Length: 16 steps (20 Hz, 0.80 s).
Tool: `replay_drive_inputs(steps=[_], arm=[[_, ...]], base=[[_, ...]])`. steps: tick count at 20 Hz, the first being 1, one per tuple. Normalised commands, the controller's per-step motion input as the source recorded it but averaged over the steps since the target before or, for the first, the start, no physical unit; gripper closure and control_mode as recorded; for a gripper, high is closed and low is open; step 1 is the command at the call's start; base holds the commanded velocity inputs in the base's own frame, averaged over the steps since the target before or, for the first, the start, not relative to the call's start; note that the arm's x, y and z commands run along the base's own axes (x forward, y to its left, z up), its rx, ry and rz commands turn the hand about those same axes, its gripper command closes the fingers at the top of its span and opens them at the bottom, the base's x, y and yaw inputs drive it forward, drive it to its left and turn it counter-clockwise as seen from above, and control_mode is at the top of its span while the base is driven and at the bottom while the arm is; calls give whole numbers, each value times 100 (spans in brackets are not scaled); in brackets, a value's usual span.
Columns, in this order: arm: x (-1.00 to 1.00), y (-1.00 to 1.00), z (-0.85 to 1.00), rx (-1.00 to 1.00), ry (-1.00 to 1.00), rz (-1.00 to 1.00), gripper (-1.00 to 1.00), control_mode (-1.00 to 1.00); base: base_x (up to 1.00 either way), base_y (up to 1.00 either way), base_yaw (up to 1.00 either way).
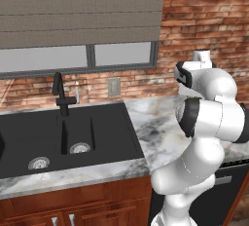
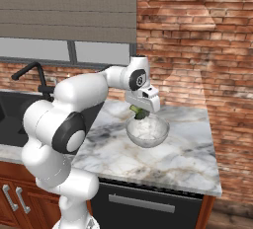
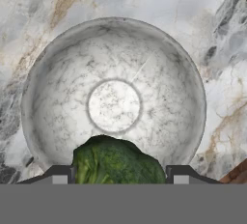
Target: Pick the tangerines from the cabinet and place them in one bowl. Pick the broccoli from the sink and place it in the other bowl.
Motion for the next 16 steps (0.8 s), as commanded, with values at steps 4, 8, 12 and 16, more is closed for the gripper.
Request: replay_drive_inputs(steps=[4, 8, 12, 16], arm=[[17, -16, -37, 5, 9, 0, 100, -100], [-1, 6, -30, 4, 6, -1, 100, -100], [0, 1, -22, 1, 2, -3, 100, -100], [-3, -19, -11, 0, 0, -3, 100, -100]], base=[[0, 0, 0], [0, 0, 0], [0, 0, 0], [0, 0, 0]])
